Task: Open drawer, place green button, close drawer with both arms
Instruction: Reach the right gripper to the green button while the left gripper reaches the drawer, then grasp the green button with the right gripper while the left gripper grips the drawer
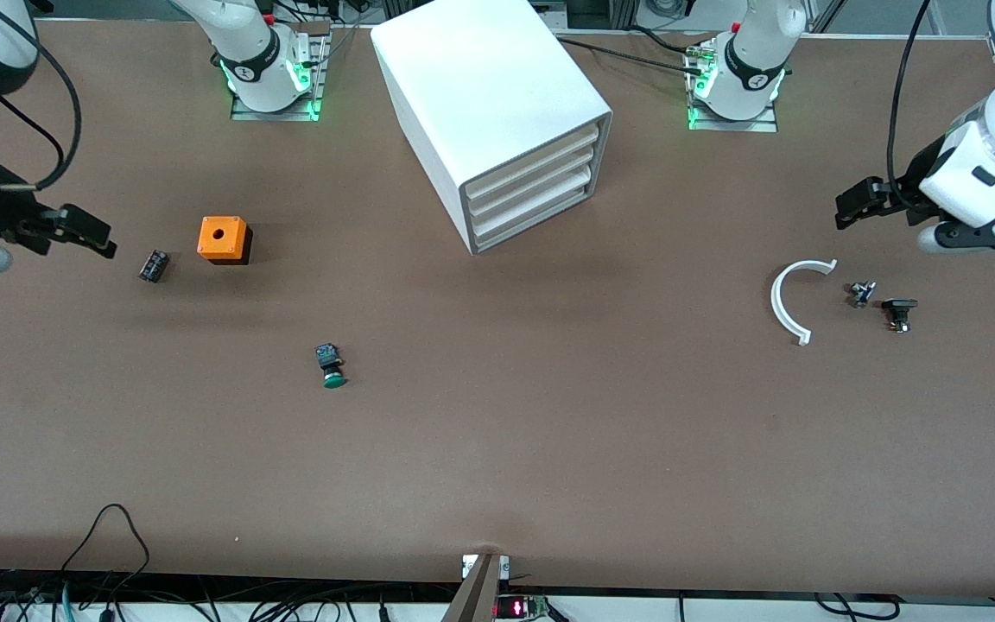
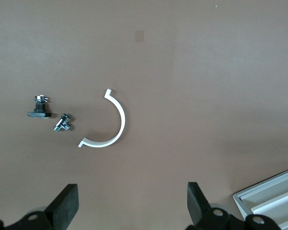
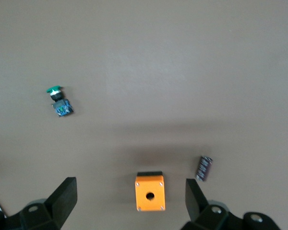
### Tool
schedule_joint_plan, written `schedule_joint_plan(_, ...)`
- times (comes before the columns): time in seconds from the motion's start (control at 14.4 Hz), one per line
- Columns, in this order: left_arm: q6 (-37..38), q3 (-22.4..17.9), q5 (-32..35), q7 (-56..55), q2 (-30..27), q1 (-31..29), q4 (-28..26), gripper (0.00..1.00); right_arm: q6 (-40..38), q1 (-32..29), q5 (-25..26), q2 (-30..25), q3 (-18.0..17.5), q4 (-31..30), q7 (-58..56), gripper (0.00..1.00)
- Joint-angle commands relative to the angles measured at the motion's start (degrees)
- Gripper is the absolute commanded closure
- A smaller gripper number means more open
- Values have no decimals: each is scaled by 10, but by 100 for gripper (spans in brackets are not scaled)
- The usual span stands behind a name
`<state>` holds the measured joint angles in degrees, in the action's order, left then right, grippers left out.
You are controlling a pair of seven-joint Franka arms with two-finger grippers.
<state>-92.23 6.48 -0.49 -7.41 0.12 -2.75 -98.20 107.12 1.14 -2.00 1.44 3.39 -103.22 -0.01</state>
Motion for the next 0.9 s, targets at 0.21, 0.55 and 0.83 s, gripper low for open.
schedule_joint_plan(0.21, 31, 5, 0, 23, 90, -8, 28, 0, 102, 83, -10, 105, -3, 11, 4, 0)
schedule_joint_plan(0.55, 28, 28, -128, 42, 159, 1, 2, 0, 178, 137, 2, 204, -18, 14, -5, 0)
schedule_joint_plan(0.83, -93, 41, -333, 117, 219, 28, -103, 0, 236, 154, 2, 265, -20, 13, -46, 0)
